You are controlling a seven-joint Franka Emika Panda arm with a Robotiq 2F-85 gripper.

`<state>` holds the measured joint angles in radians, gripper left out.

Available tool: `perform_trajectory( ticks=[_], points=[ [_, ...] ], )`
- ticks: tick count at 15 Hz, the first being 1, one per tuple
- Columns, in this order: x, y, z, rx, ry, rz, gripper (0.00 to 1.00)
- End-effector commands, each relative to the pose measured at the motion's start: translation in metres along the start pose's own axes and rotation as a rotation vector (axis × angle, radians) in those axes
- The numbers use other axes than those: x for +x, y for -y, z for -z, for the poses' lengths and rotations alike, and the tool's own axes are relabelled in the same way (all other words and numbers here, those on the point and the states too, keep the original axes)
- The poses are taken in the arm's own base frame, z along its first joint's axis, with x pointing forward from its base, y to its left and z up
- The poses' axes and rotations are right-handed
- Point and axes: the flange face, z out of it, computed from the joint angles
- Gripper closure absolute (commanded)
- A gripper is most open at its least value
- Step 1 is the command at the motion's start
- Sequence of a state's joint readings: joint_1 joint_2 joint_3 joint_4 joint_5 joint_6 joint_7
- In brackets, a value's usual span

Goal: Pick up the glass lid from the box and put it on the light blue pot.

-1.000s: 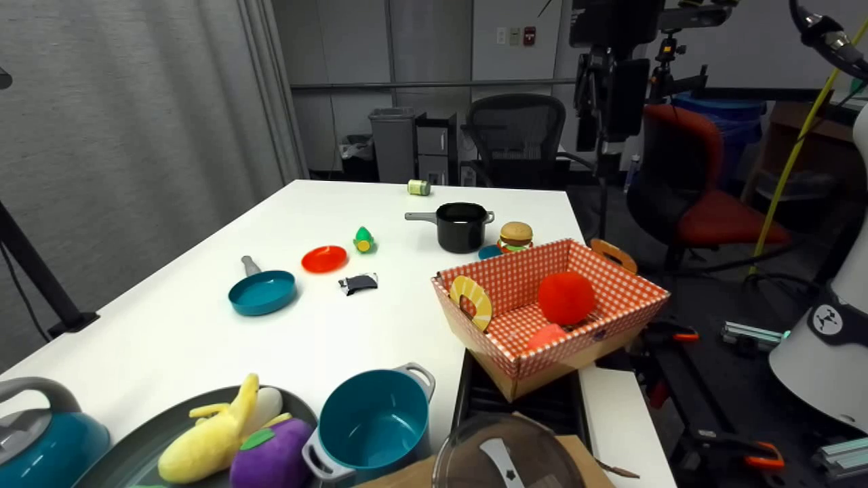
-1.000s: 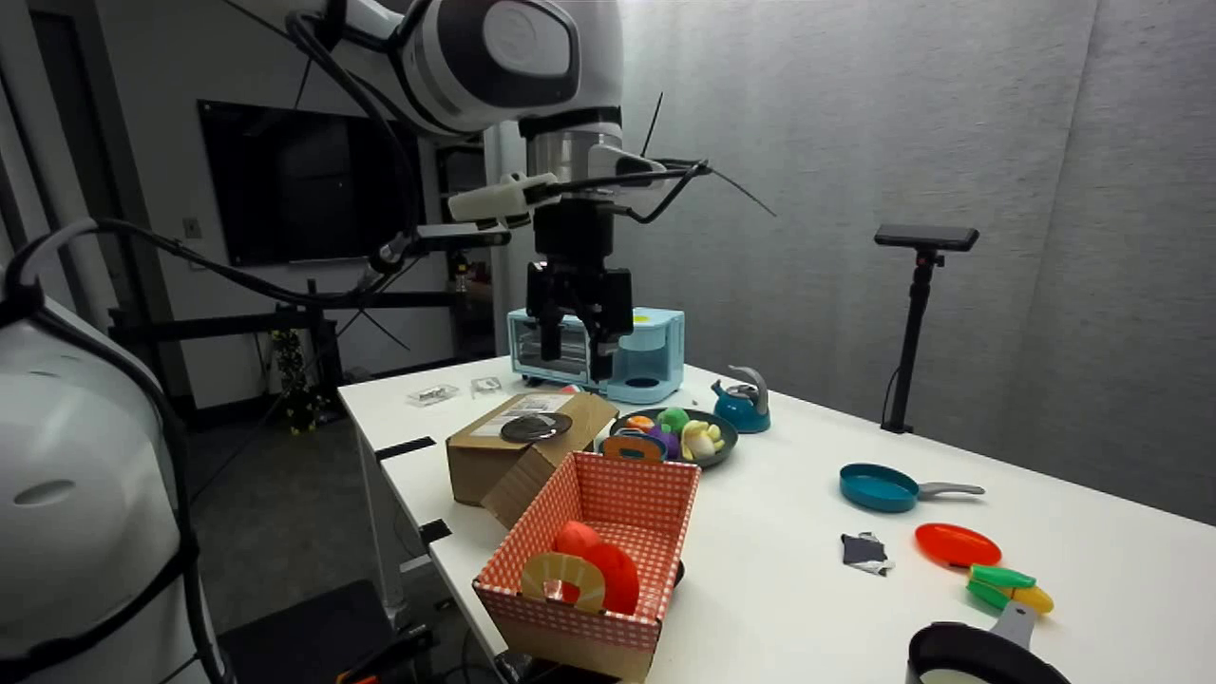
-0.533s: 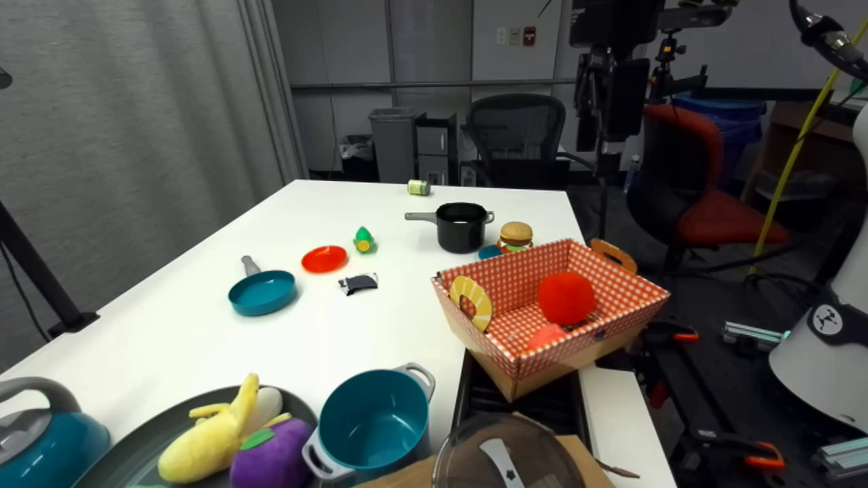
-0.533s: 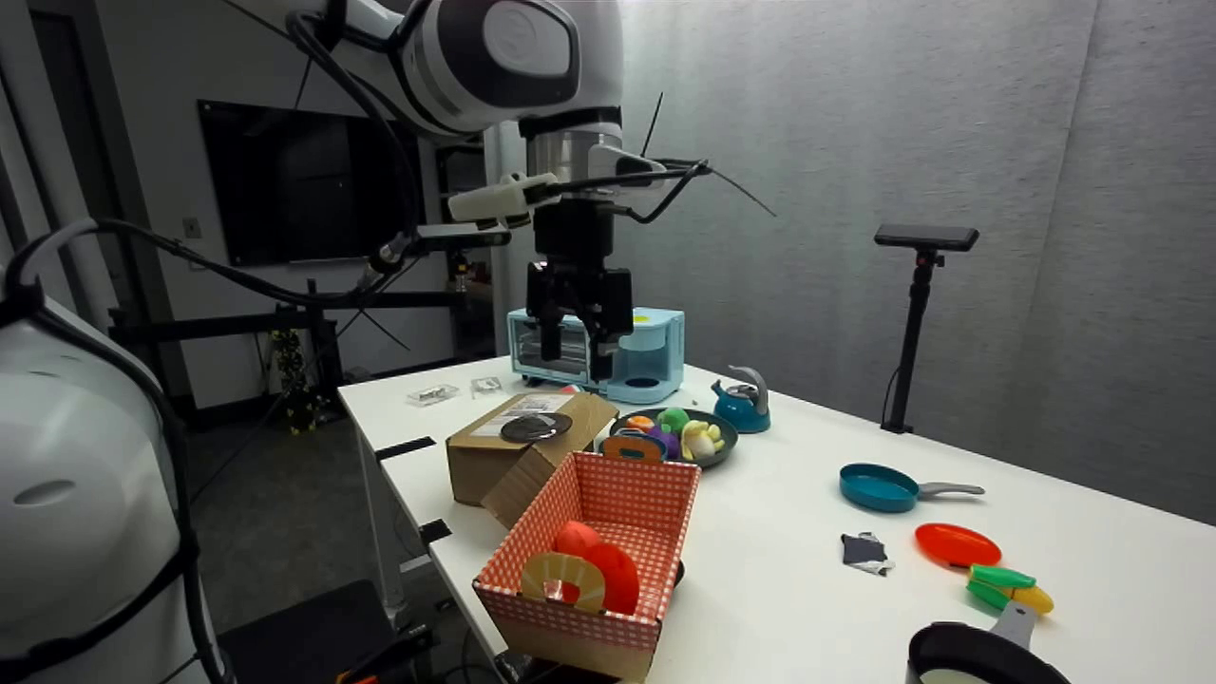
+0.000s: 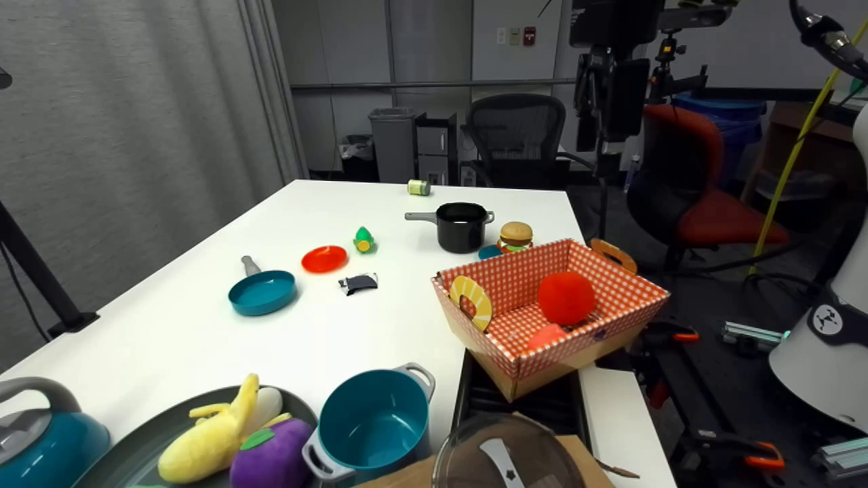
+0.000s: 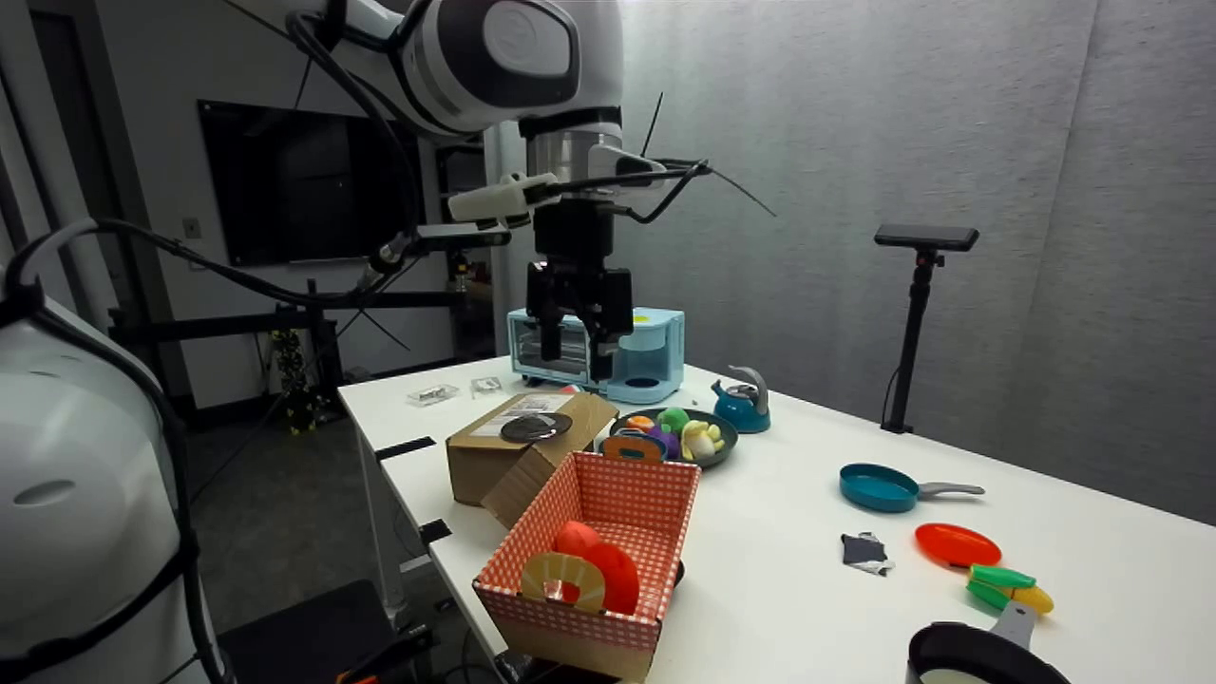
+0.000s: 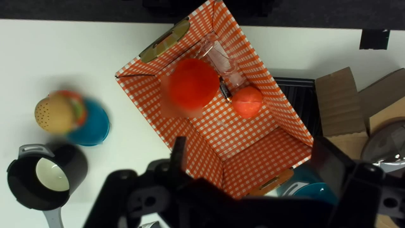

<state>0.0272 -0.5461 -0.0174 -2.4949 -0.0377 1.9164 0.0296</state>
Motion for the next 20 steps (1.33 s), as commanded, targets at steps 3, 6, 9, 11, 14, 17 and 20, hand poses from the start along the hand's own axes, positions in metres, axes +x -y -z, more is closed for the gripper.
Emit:
perform_trajectory(
  ticks=[3, 6, 9, 11, 14, 17, 20],
  points=[
    [0.000, 0.000, 0.001, 0.000, 0.001, 0.000, 0.00],
    [0.000, -0.001, 0.000, -0.023, -0.004, 0.003, 0.00],
    [0.000, -0.004, 0.000, -0.086, 0.012, 0.022, 0.00],
    [0.000, -0.005, 0.000, -0.128, 0.026, 0.046, 0.00],
    [0.001, -0.008, -0.001, -0.186, 0.040, 0.088, 0.00],
    [0.001, -0.010, -0.002, -0.215, 0.052, 0.120, 0.00],
    [0.063, 0.033, -0.004, -0.176, 0.054, 0.118, 0.00]
  ],
)
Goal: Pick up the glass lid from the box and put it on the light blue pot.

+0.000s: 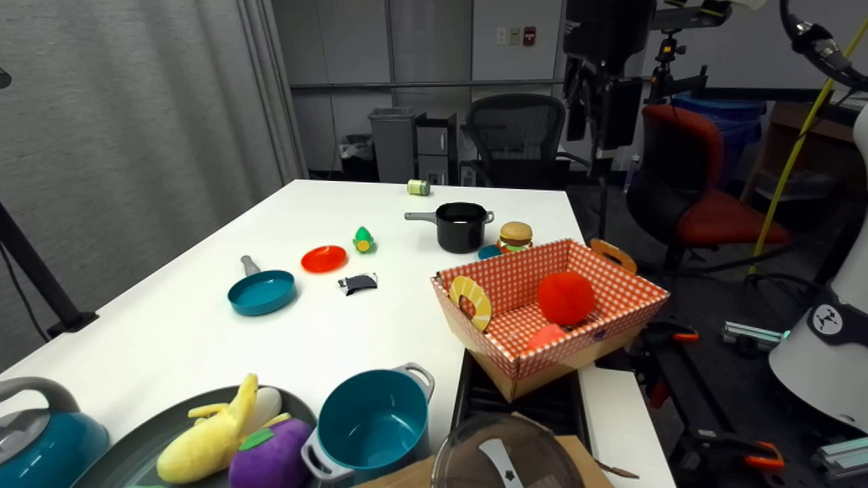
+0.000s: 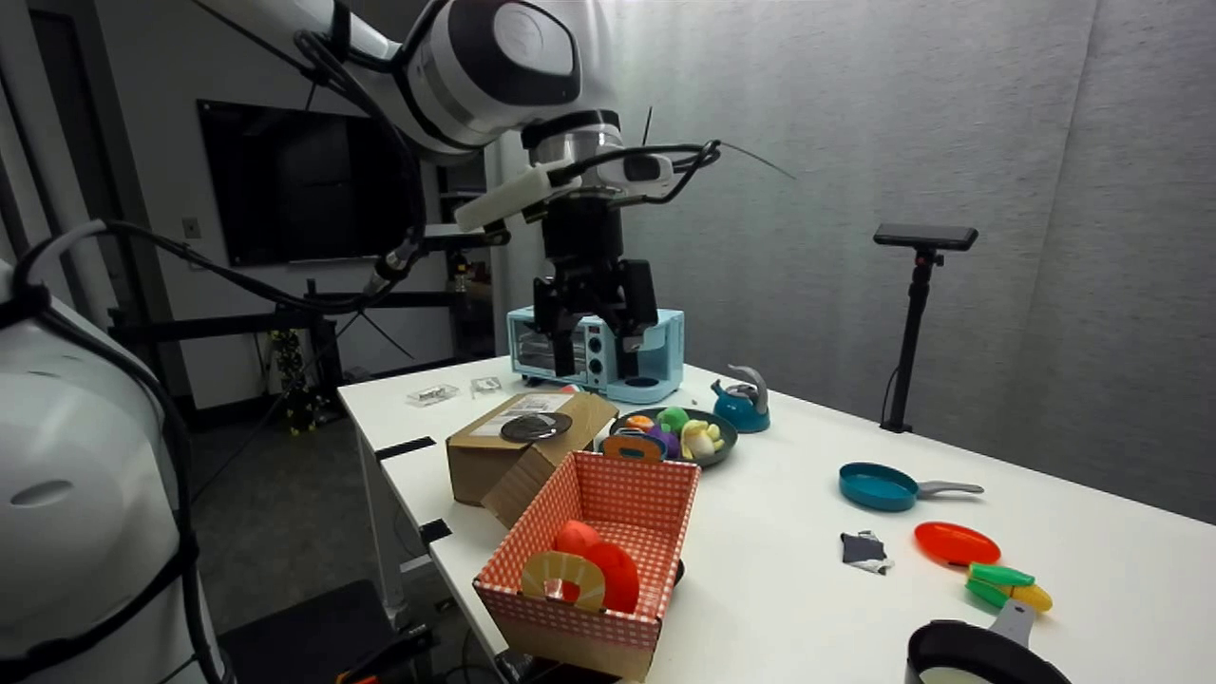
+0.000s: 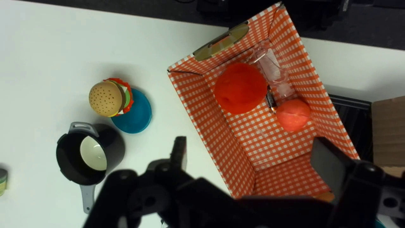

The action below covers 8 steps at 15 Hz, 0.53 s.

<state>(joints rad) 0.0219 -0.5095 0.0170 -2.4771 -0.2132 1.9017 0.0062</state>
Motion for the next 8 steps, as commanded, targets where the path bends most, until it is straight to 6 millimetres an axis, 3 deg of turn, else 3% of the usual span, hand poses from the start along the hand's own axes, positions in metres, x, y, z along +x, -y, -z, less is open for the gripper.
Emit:
perform_trajectory(
  ticks=[1, 8],
  points=[
    [0.071, 0.035, 0.013, 0.020, 0.021, 0.016, 0.00],
    [0.187, 0.106, 0.021, 0.086, 0.022, 0.062, 0.00]
  ],
)
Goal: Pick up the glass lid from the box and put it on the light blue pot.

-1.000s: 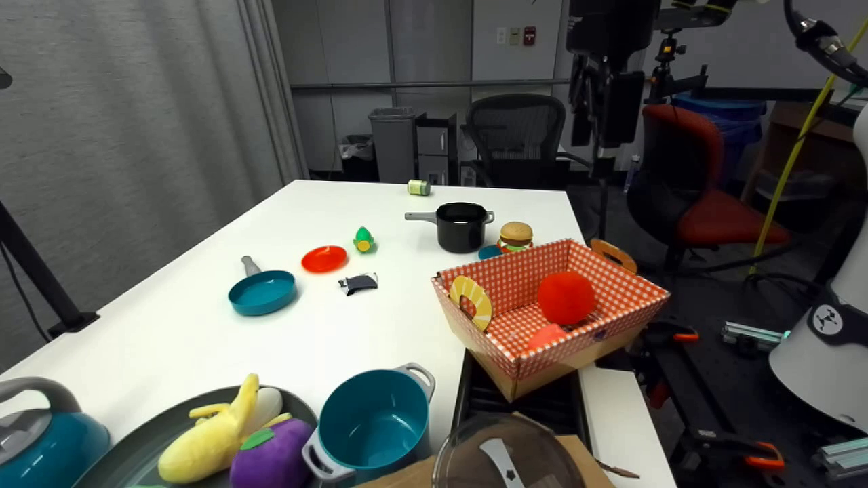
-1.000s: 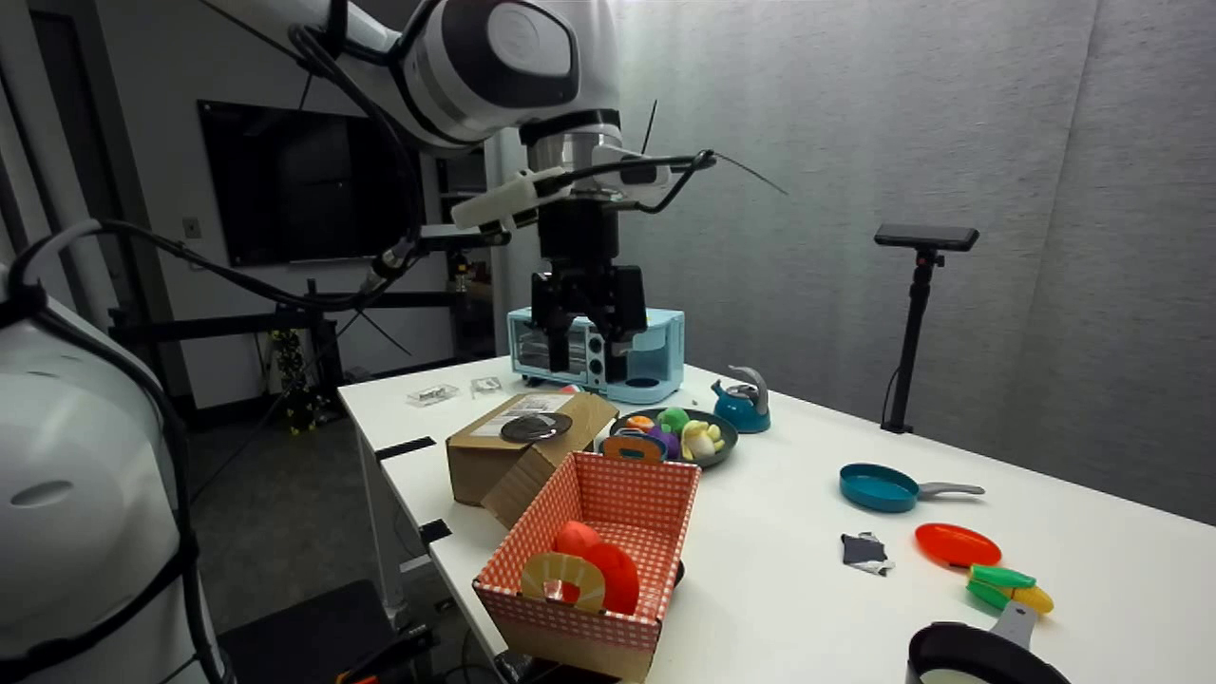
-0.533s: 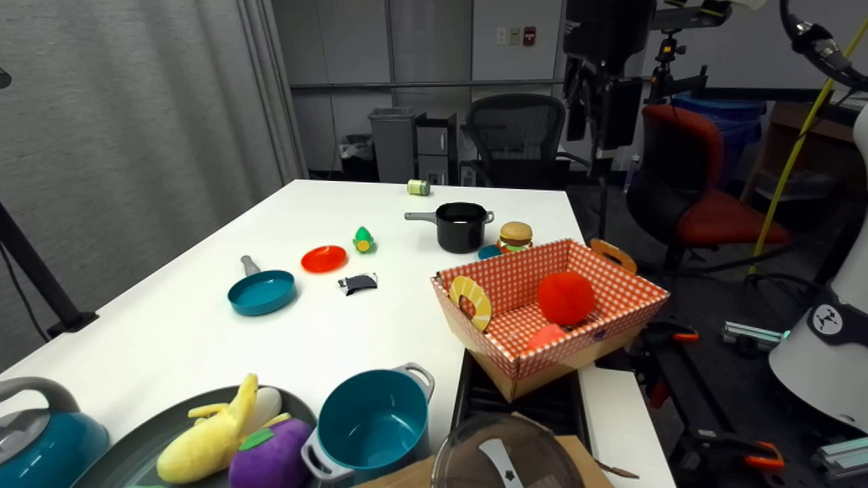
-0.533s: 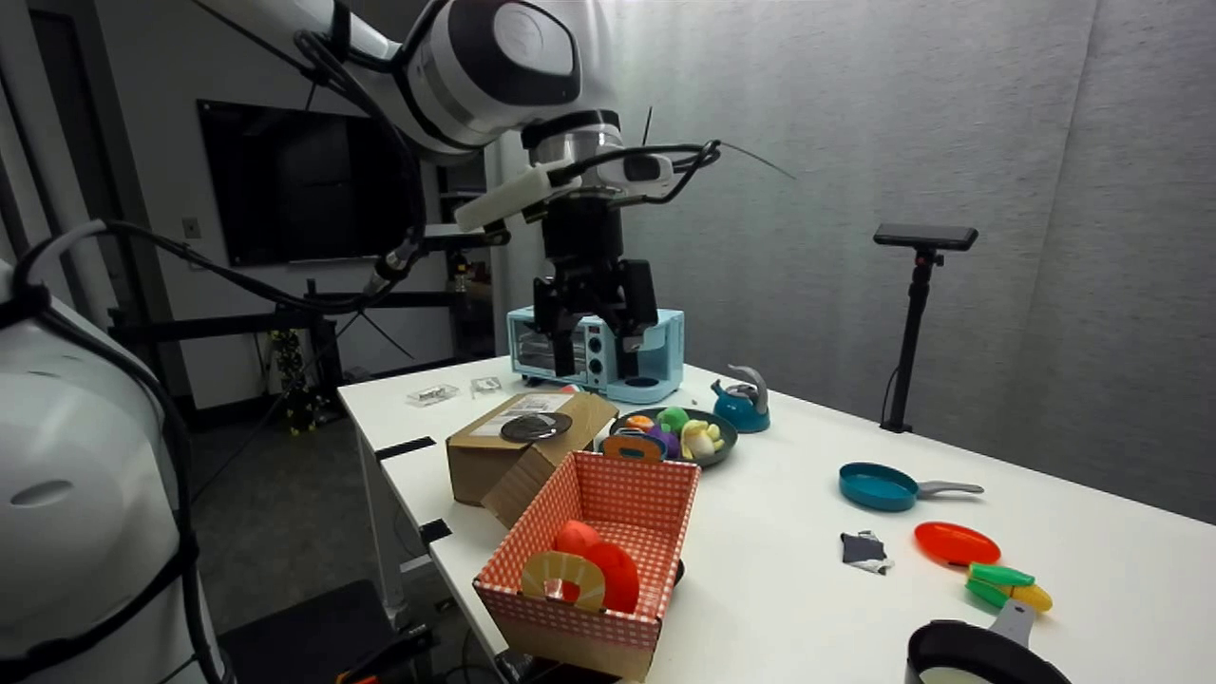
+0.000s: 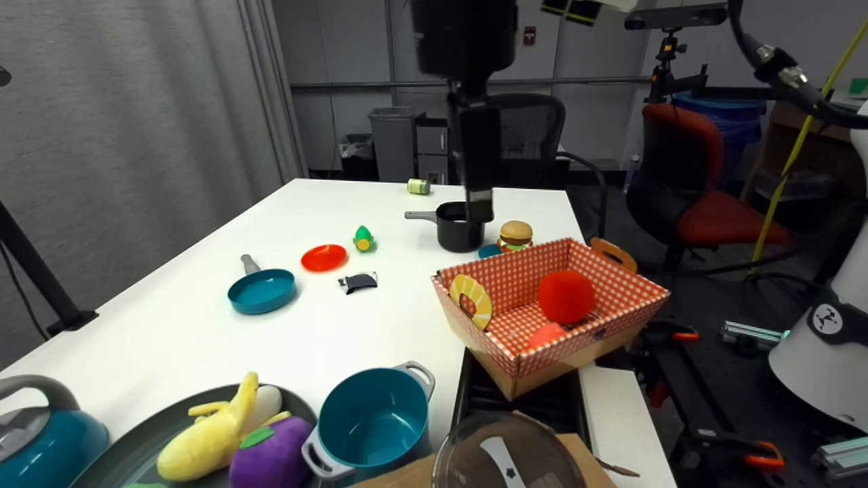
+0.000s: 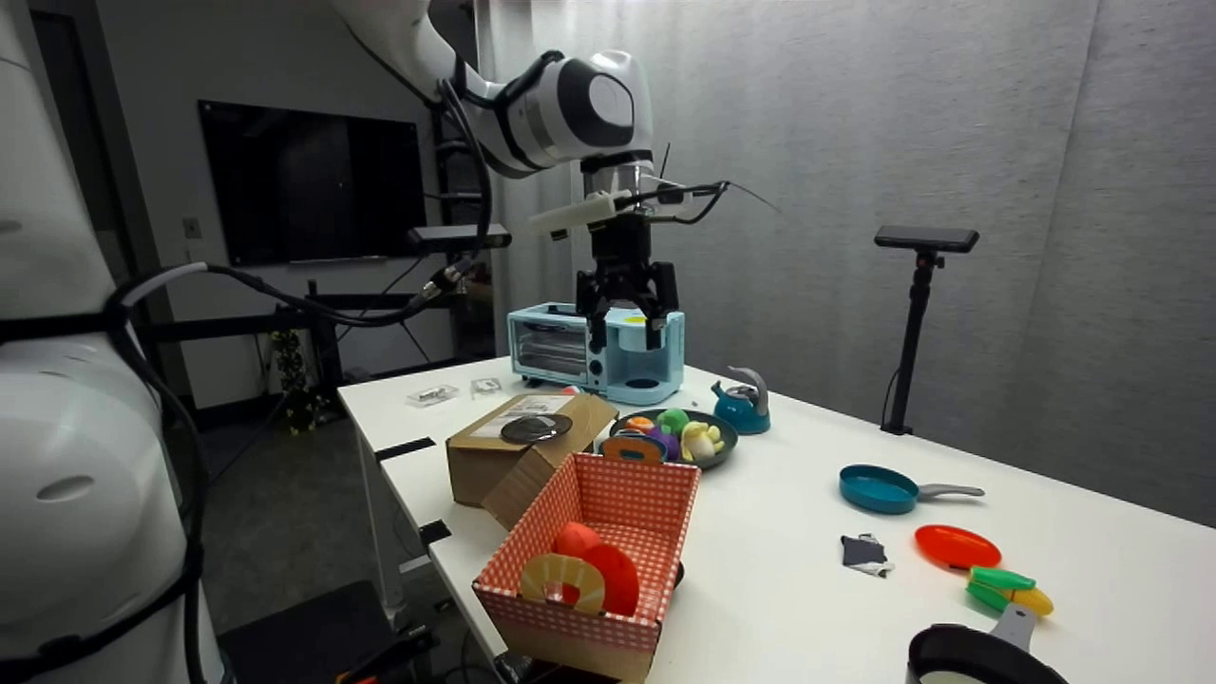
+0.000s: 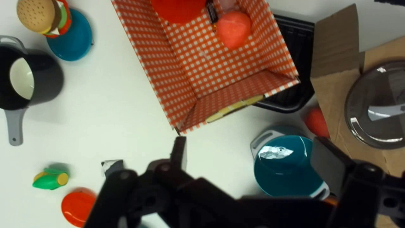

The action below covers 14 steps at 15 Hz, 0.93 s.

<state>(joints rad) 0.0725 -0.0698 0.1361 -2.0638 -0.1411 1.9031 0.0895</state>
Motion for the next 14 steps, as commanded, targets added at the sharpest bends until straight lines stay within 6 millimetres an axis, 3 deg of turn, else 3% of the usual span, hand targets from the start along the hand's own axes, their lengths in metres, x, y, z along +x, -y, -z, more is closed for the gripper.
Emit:
perform_trajectory(
  ticks=[1, 7, 10, 11, 14],
  points=[
    [0.066, 0.026, -0.002, 0.038, 0.032, 0.006, 0.00],
    [0.137, 0.087, -0.017, 0.051, 0.055, -0.012, 0.00],
    [0.164, 0.120, -0.013, 0.054, 0.013, -0.067, 0.00],
    [0.142, 0.107, -0.021, 0.051, 0.013, -0.021, 0.00],
    [0.159, 0.126, -0.021, 0.059, -0.004, -0.040, 0.00]
  ],
)
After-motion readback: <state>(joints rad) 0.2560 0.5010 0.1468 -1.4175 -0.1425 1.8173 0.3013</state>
